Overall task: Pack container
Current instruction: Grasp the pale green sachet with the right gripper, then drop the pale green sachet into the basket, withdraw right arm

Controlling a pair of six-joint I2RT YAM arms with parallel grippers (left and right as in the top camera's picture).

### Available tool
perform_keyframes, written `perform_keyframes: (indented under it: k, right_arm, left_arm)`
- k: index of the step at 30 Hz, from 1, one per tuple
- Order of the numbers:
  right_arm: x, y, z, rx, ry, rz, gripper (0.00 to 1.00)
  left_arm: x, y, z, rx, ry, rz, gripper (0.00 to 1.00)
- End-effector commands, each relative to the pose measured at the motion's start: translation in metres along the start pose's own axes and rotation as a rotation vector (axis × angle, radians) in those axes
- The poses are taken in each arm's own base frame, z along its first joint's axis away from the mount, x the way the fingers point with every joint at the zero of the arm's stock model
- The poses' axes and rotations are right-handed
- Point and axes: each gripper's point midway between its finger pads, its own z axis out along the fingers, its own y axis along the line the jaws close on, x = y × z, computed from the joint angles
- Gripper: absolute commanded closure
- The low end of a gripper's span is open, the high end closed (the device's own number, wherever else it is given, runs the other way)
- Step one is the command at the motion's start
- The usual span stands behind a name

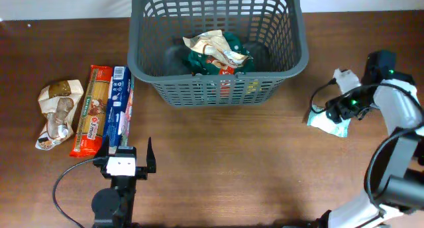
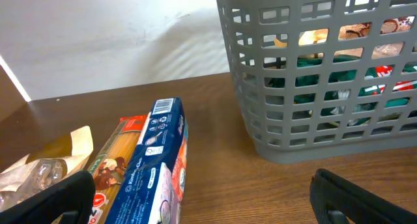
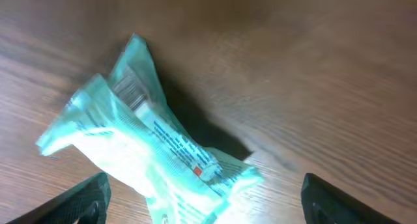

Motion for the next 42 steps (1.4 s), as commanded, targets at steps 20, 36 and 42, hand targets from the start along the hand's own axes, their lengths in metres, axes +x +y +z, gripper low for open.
perform_keyframes:
  k: [20,36,42]
  right_arm:
    - [0.016,0.023,0.068,-0.061,0.198,-0.040,0.96]
    - [-0.169,-0.009,-0.219,-0.019,-0.515,0.367,0.96]
    - [-0.220,0.103,-0.310,-0.081,-0.726,0.074,0.96]
  left_arm:
    - [0.000,0.000,0.000,-0.001,-0.006,-0.008,0.01]
    - [0.000,0.000,0.000,-0.001,-0.006,-0.009,0.01]
    - [0.000,0.000,0.000,-0.001,-0.006,-0.009,0.01]
